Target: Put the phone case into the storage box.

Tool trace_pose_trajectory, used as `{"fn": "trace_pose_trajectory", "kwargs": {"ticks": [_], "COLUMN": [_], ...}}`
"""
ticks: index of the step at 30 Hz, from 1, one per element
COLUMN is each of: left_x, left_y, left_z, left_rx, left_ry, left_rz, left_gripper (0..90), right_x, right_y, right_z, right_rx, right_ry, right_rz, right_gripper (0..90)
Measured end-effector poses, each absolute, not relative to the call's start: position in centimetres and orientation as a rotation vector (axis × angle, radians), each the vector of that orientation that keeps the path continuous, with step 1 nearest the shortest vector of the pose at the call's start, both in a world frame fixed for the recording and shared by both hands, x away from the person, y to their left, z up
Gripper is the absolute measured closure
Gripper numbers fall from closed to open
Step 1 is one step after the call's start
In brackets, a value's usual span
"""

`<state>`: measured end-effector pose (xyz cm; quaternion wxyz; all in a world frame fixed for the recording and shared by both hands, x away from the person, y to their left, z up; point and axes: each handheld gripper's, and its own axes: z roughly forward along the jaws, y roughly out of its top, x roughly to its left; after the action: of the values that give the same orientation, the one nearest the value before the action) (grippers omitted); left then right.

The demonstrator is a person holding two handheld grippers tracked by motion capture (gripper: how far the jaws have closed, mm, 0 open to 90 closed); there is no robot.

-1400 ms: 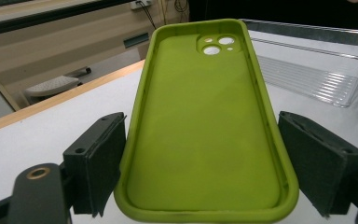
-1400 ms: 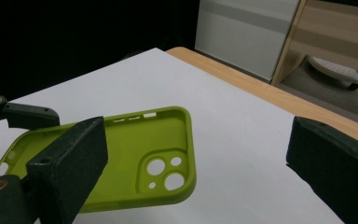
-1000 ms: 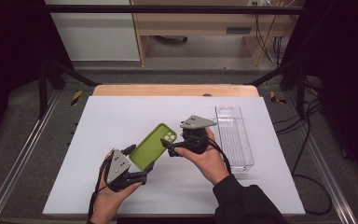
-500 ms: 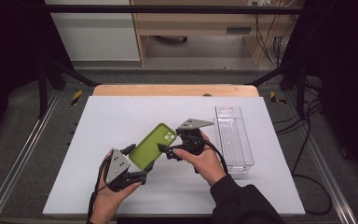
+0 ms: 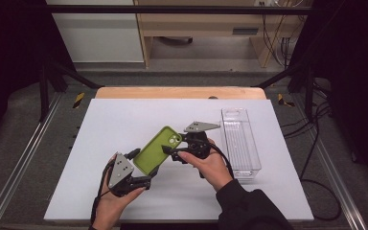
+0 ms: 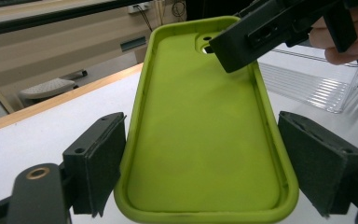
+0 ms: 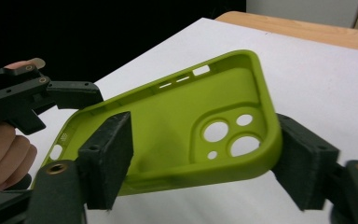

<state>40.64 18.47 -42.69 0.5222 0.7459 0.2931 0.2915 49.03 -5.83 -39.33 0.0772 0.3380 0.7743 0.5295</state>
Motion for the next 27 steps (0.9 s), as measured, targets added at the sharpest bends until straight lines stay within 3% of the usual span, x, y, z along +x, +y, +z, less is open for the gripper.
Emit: {"fn": "trace_pose_trajectory", "kwargs": {"ticks": [7, 14, 27], "left_x": [40.8, 40.8, 40.8], "left_y": [18.4, 18.3, 18.1], "left_z": [-43.1, -43.4, -43.6], "left_rx": [1.795, 1.799, 1.805], "left_ry": [0.705, 0.699, 0.697], "left_rz": [0.682, 0.676, 0.698], "left_gripper": [16.5, 16.3, 16.1], "right_x": [48.8, 48.7, 47.9], "right_y": [-6.5, -7.1, -6.8], "right_z": [-38.8, -38.0, -36.8], "right_rx": [1.014, 1.019, 1.016], "right_ry": [2.284, 2.274, 2.257], "right_rz": [1.608, 1.655, 1.666], "right_gripper": [47.1, 58.3, 67.6]}}
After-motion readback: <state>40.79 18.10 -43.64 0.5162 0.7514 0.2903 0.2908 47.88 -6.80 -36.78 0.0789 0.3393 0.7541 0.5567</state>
